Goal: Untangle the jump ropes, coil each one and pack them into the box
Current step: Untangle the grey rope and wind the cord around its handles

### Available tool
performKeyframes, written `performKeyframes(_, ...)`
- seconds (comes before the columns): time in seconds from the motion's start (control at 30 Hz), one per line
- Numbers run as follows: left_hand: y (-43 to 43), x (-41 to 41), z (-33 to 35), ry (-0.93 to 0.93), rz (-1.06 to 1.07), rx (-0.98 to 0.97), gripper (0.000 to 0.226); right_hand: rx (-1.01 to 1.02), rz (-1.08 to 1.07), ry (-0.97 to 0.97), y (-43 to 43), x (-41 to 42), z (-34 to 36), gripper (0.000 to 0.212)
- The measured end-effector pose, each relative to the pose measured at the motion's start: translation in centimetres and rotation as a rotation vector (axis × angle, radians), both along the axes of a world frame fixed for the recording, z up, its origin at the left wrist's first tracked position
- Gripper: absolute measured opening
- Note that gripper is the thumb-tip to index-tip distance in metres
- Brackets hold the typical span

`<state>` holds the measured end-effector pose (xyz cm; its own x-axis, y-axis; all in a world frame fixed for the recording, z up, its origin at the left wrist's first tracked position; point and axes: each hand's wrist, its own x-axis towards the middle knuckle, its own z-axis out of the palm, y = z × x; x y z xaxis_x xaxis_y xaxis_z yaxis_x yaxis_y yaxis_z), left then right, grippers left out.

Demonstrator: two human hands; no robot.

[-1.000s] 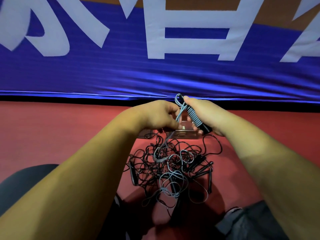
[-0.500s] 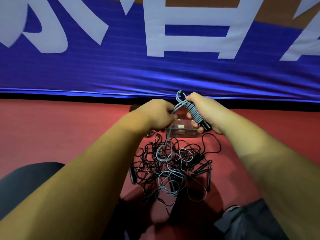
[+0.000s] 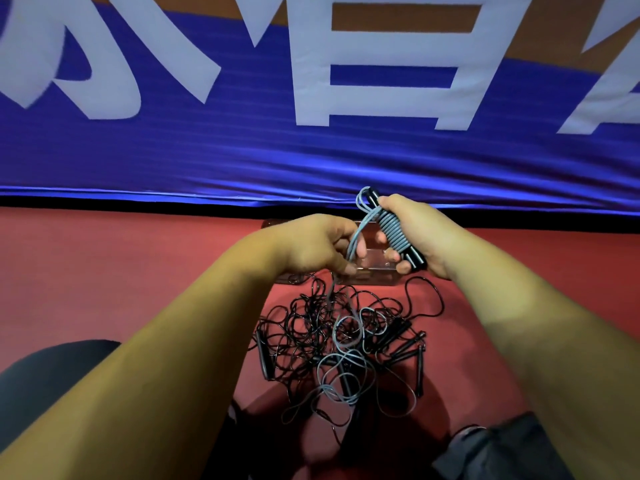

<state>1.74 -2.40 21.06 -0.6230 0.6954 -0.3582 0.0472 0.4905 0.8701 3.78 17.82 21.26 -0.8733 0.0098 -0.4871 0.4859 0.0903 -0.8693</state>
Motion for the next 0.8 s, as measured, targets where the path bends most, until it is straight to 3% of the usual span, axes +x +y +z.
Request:
performKeyframes(0.13,-0.1,-0.1,0.5,0.164,0.099,-0.144,0.021,-0.035,-0.008,0.000,0.0,0.2,0.5,0.031)
performKeyframes(0.33,-0.1,-0.5,0.3,0.341,0.249,-0.293,0.027,-0.053,-0.015,0.000,-0.1,0.3,0.5,0.031)
performKeyframes(0.57,-0.3,-0.9,0.3,0.504,0.224,-0.452,0.026,-0.138,0.002,-0.060,0.1,0.0,0.6,0.040)
performKeyframes(0.63,-0.5,-0.9,0.4,0.487,0.206,-0.514,0.016,-0.123,0.036,-0.045,0.0,0.2,0.6,0.042)
performKeyframes(0.8,-0.7,-0.9,-0.4,0.361,0.182,-0.512,0.024,-0.160,0.103,-0.039,-0.9,0.7,1.0,0.032)
